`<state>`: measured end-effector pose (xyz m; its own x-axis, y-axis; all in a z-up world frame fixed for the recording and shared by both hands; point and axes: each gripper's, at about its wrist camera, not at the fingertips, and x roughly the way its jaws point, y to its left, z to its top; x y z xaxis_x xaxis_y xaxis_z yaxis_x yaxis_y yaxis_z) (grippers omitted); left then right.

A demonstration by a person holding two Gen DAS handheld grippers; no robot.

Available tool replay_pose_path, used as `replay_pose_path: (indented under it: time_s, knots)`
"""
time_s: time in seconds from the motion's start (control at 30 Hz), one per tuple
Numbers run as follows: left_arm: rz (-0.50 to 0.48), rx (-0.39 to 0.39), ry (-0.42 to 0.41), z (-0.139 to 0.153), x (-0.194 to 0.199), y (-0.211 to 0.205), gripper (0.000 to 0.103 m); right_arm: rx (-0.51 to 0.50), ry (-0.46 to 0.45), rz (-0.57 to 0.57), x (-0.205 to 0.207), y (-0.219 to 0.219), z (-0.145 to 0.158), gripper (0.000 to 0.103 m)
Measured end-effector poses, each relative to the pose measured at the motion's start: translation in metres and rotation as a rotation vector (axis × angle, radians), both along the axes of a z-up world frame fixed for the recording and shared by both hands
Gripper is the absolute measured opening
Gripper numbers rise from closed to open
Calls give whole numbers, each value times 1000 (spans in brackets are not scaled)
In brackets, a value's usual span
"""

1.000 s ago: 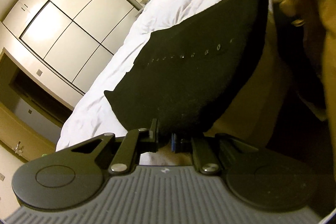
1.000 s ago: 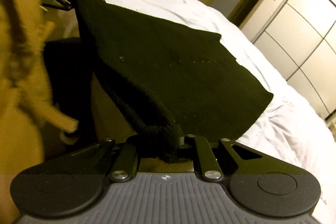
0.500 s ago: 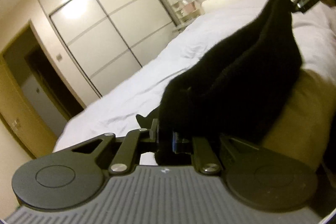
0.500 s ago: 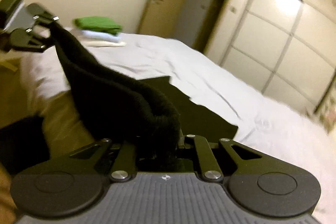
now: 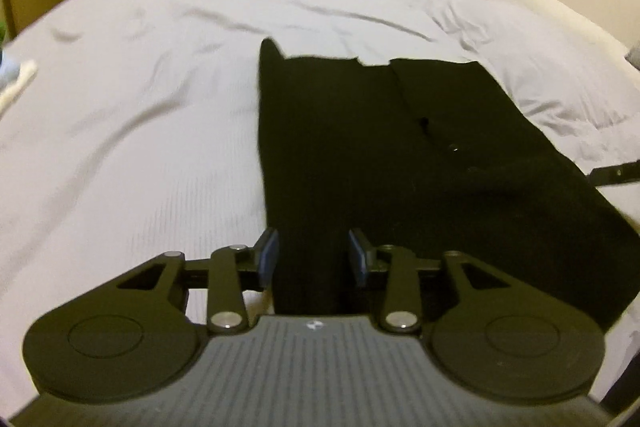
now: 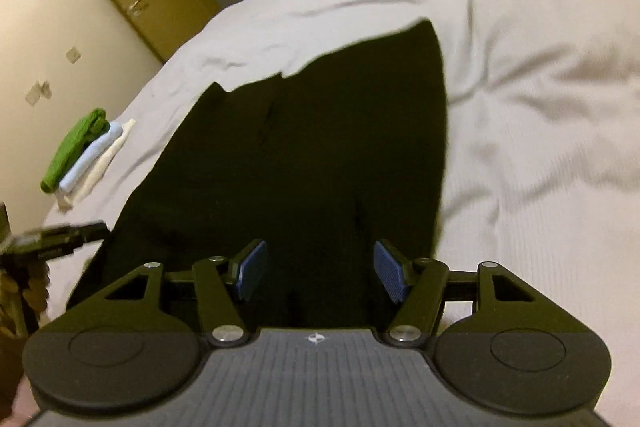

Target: Fold clothes

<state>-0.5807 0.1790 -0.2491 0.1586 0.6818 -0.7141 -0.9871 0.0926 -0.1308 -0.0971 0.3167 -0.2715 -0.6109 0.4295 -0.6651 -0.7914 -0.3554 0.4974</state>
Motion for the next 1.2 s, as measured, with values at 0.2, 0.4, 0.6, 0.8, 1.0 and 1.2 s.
replay_pose_path:
  time_s: [0.2, 0.4, 0.6, 0.8, 1.0, 1.2]
  knots:
    - [-41, 17, 40, -20, 15, -3, 34, -40, 27, -1, -8, 4, -22, 51]
    - [-93, 64, 145, -24, 34, -14, 10, 43, -88, 34, -26, -5, -17, 15]
    - [-74, 81, 70, -23, 25, -16, 35, 50, -55, -6, -15, -5, -17, 56]
    - [-87, 39, -29, -32, 19, -1, 43, -20, 34, -3, -12, 10, -36, 57]
    - [-83, 76, -35, -21, 19, 0, 8, 18, -4, 30, -19, 1, -28, 11]
    - [-70, 174, -54, -1, 20, -2, 9, 129, -16, 0, -16, -5, -3, 9]
